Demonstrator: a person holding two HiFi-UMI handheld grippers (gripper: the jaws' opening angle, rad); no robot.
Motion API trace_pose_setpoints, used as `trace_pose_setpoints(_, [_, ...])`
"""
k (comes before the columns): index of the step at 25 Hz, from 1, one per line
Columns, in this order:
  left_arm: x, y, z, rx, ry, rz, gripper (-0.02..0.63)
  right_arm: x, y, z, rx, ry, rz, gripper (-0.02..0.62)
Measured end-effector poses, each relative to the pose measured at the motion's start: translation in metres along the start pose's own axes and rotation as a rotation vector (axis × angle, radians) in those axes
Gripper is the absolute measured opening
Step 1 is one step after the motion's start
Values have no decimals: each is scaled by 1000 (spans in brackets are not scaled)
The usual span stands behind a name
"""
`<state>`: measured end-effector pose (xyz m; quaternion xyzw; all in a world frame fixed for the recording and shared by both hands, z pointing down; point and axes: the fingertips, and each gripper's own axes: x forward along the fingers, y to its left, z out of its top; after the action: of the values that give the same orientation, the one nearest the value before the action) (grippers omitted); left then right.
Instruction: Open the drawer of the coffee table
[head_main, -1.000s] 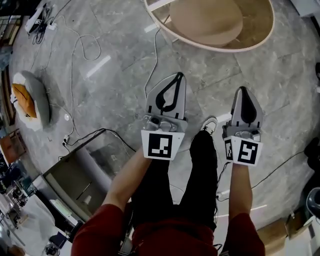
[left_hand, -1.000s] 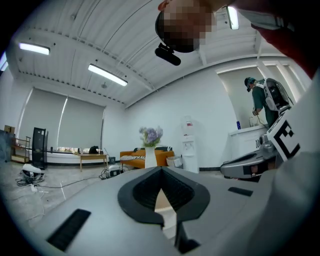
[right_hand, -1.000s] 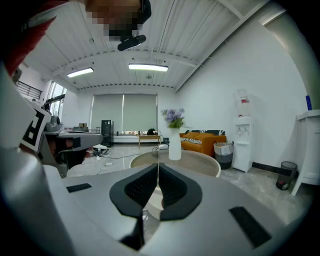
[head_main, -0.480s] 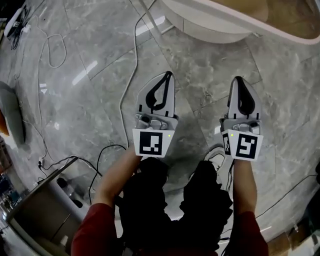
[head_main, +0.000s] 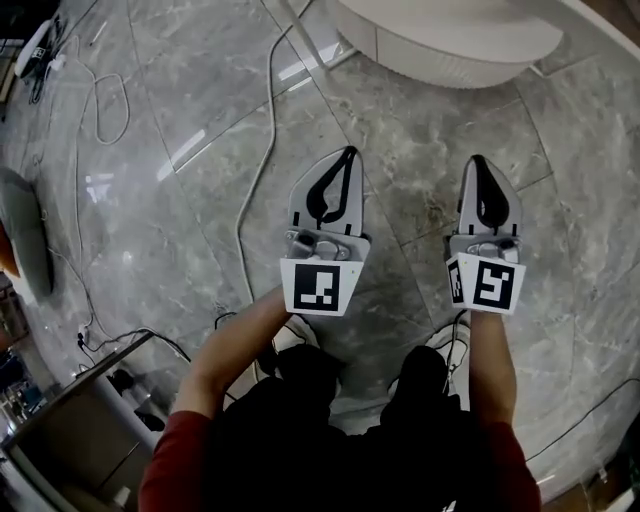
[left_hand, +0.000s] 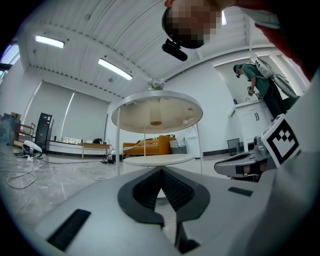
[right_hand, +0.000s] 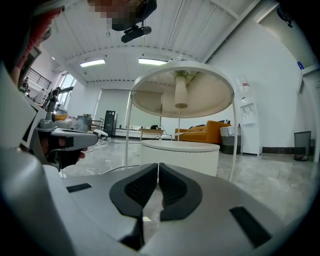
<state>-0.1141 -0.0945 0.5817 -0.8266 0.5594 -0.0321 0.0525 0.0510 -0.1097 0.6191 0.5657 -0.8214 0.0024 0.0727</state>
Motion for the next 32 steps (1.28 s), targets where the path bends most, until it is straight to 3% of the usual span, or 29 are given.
trace_pose_setpoints(9, [28, -24, 18, 41, -71, -82, 12, 26, -8, -41, 126, 80, 5, 26])
trace_pose_setpoints(12, [37, -30, 15, 45, -63, -97, 12, 45, -16, -65, 364, 115, 11, 29])
trace_pose_setpoints(14, [42, -32, 13, 46, -57, -99, 12, 60, -23, -78, 625, 108, 30, 109])
trace_pose_setpoints(17, [45, -32, 4, 31, -21, -99, 12, 86, -27, -83, 983, 20, 145, 204])
trace_pose_setpoints(20, [49, -28, 1, 11, -13, -83, 12, 109, -26, -75, 1066, -95, 265, 261])
trace_pose_setpoints(22, [53, -28, 1, 10, -25, -76, 12, 119, -31, -76, 1101, -145, 297, 283])
trace_pose_setpoints(28, [58, -16, -6, -16, 1, -33, 12, 137, -53, -100, 1301, -210, 206, 310])
trace_pose_setpoints(32, [59, -6, -12, -26, 23, 0, 12, 147, -64, -102, 1384, -281, 203, 311])
